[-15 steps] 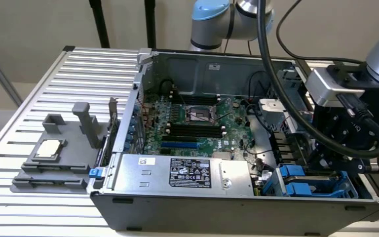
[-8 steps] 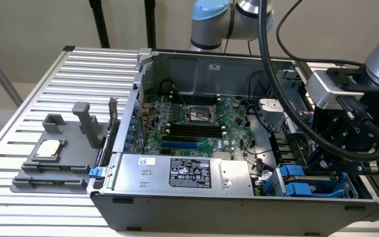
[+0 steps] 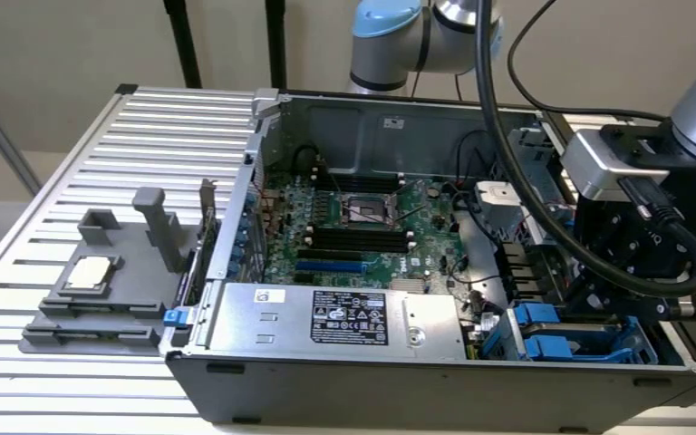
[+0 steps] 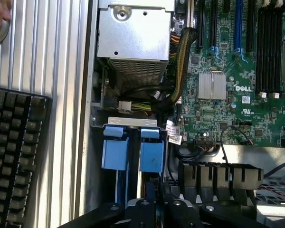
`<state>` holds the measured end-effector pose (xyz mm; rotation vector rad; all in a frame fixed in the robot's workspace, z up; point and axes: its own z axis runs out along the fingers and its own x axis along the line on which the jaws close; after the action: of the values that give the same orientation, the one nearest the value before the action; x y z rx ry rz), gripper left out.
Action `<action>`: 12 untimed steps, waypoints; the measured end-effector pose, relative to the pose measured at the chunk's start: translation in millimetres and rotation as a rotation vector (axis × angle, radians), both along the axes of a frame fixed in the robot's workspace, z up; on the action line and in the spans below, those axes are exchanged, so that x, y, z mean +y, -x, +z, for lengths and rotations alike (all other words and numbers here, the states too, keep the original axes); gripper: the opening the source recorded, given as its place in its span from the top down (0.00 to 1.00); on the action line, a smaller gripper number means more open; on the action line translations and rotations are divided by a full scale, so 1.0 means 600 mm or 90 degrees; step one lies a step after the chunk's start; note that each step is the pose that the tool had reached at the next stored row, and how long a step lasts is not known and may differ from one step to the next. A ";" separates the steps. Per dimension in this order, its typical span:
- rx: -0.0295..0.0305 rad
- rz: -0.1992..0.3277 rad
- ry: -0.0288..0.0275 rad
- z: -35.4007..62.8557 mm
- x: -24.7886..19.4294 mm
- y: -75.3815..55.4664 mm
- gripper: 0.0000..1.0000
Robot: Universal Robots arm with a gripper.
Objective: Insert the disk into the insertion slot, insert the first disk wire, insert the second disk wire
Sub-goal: 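Insert the second disk wire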
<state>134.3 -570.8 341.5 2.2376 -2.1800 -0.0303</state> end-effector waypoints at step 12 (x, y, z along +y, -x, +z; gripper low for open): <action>0.0000 0.000 0.0000 0.000 0.0012 0.000 0.84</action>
<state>134.3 -570.0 341.6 2.2376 -2.1800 -0.0304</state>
